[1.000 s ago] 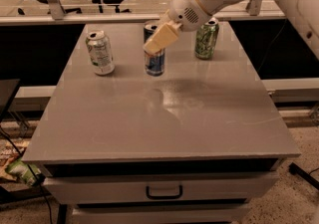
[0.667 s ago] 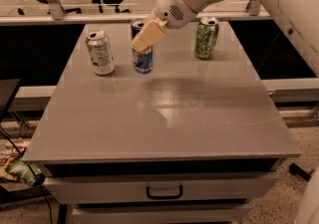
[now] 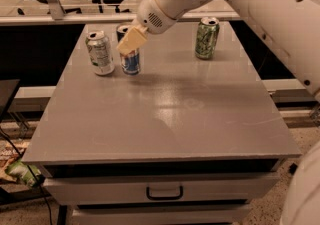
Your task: Move redbull can near 7up can
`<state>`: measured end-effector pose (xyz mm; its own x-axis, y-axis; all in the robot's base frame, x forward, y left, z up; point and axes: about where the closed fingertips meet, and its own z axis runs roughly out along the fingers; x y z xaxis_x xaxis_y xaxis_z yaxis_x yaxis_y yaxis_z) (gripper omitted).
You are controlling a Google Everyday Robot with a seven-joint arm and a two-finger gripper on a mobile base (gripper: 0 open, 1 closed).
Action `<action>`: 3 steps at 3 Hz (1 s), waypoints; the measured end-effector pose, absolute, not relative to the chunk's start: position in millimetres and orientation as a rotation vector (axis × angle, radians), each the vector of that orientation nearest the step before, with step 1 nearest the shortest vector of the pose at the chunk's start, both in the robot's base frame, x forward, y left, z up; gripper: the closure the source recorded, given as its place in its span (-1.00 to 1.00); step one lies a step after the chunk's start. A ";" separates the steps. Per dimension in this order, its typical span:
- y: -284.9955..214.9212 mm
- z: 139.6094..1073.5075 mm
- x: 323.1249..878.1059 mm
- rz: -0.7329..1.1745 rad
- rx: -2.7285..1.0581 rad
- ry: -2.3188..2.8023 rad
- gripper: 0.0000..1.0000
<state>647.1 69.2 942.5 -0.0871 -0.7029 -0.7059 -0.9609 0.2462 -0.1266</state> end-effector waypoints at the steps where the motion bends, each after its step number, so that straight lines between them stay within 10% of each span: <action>1: 79.1 930.4 658.7 0.468 -1.499 1.862 0.68; 3: 93.8 915.8 662.7 0.449 -1.521 1.846 -0.40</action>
Offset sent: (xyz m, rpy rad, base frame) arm 0.0214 0.0241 -0.0272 -0.0312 -0.0510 -0.0259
